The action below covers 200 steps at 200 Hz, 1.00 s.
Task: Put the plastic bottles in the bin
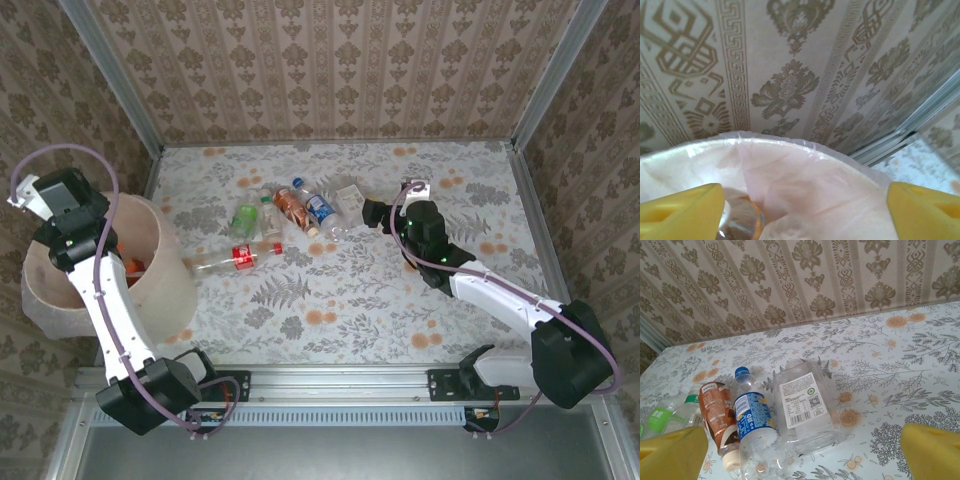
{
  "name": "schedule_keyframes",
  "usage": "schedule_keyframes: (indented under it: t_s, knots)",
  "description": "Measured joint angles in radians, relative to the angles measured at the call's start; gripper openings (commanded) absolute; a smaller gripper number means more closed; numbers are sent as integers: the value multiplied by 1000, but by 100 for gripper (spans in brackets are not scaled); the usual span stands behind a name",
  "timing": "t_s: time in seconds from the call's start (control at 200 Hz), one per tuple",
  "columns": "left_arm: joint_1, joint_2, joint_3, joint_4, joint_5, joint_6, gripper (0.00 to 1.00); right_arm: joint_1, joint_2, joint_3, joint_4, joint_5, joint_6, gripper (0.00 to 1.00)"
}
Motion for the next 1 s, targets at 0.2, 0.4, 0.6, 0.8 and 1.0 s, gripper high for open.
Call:
schedule_keyframes:
  t_s: [0.2,0.4,0.6,0.8,1.0]
  knots:
    - [0,-2,0,10,35,-53,94,-12,1,0,-43,-23,34,100]
    - [0,-23,0,10,161,-55,100,-35,43,16,-66,-75,75,100]
    - [-9,-45,4,7,331,-51,100,-40,124,71,-124,-109,86,100]
    - [-122,-90,-5,23,516,-18,100,-52,220,146,-201,-158,56,100]
    - [-287,-164,-63,77,643,18,100,-60,341,289,-327,-193,-55,100]
